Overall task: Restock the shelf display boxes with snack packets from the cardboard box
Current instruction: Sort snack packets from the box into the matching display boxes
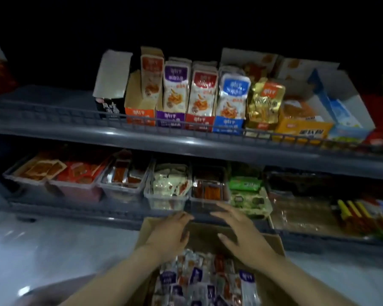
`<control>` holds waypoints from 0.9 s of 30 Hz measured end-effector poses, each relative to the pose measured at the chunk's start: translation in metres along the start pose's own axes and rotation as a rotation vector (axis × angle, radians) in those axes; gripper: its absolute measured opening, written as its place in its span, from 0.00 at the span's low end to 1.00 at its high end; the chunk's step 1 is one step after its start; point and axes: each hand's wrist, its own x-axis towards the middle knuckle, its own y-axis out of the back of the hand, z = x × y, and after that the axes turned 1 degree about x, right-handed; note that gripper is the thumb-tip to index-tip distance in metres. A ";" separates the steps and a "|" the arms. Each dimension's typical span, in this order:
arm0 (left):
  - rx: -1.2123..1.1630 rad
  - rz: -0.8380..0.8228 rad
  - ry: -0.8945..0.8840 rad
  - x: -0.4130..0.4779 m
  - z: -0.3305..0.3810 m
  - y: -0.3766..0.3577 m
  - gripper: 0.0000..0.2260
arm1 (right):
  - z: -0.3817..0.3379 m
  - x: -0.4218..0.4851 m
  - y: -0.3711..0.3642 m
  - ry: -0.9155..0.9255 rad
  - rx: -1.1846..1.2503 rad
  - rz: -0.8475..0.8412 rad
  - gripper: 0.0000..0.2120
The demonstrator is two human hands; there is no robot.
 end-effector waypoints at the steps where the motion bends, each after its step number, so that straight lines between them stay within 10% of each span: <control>1: 0.001 -0.049 0.046 -0.005 -0.005 -0.014 0.18 | 0.013 -0.007 -0.017 -0.057 0.040 -0.058 0.22; 11: -0.250 -0.446 0.440 -0.027 -0.048 -0.140 0.20 | 0.111 -0.023 -0.166 -0.602 0.337 -0.522 0.40; 27: -0.308 -0.583 0.604 -0.004 -0.071 -0.230 0.24 | 0.170 -0.008 -0.259 -0.551 0.219 -0.496 0.55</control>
